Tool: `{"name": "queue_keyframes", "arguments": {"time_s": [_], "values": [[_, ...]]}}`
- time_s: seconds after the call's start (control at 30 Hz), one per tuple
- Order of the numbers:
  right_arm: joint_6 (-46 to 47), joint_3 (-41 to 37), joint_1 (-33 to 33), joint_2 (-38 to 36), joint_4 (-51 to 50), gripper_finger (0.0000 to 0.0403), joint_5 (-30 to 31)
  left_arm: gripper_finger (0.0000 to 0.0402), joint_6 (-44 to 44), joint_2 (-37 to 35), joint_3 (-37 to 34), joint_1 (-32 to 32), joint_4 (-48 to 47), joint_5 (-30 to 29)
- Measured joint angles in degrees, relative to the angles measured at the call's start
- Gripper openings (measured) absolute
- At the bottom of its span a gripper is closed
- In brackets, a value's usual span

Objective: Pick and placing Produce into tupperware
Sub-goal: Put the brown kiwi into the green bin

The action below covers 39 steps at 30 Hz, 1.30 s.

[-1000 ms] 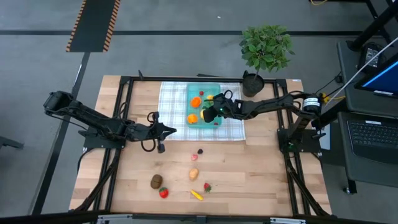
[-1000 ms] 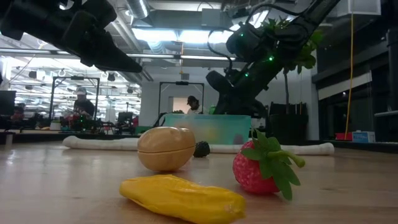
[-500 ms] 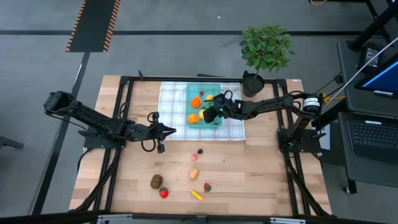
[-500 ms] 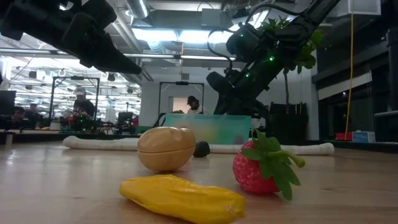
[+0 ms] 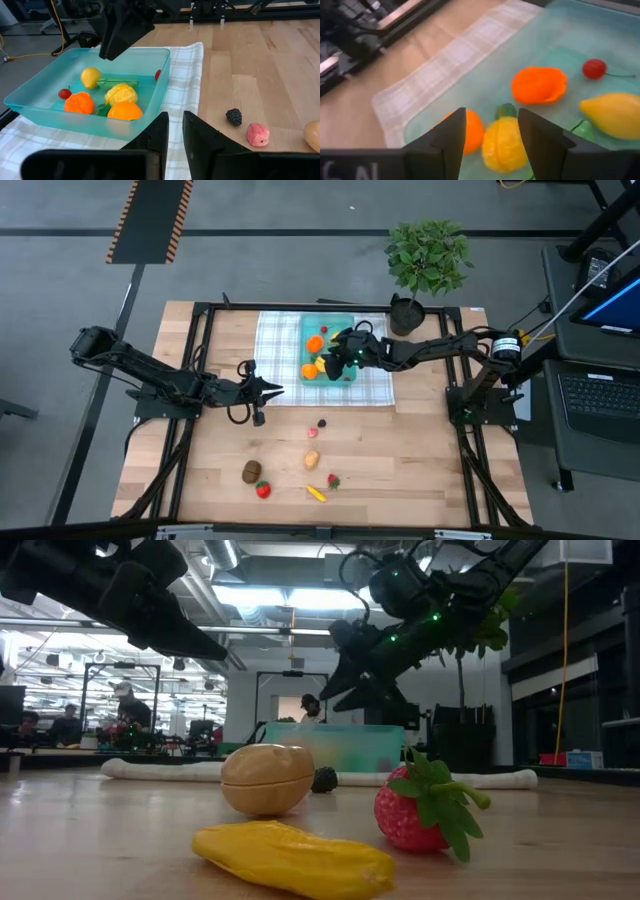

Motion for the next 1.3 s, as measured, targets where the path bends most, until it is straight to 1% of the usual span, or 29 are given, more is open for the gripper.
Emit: {"name": "queue_keyframes", "arguments": {"time_s": [0.1,0.23,0.47,0.8,0.93,1.03,1.1,1.17,1.23,1.3], "values": [[-5.01,0.0,0.35,-0.61,0.43,0.0183,0.13,0.0054,0.0,-0.01,0.0,-0.02,0.0,0.0],[-10.74,-0.02,1.75,-0.62,4.32,0.0181,0.17,0.0058,0.26,-0.01,0.0,-0.63,0.0,-0.02],[-21.36,-0.07,4.35,-0.62,12.01,0.0157,0.0,0.0063,0.37,-0.01,0.0,-2.75,0.39,-0.01],[-23.62,-0.07,7.35,-0.62,14.03,0.0126,-0.03,0.0075,0.15,0.01,0.0,-4.3,0.42,-0.02],[-24.95,-0.07,9.06,-0.62,17.54,0.0124,-0.24,0.0081,0.04,0.01,0.0,-5.12,0.46,-0.02],[-26.24,-0.08,10.72,-1.11,18.08,0.0126,0.32,0.0084,0.04,0.01,0.0,-6.0,0.46,0.0],[-27.54,-0.09,12.1,-2.27,18.15,0.0126,1.83,0.0086,0.04,0.0,0.0,-6.54,0.46,-0.02],[-28.88,-0.81,13.43,-4.02,18.56,0.0127,4.9,0.0087,0.04,0.0,0.0,-6.97,0.46,-0.01],[-29.54,-2.98,14.55,-6.15,19.73,0.0127,7.53,0.0088,0.02,-0.01,0.0,-7.27,0.44,-0.02],[-29.94,-6.49,15.33,-8.34,22.7,0.0127,8.41,0.0088,0.02,-0.01,0.0,-7.65,0.46,-0.04]]}}
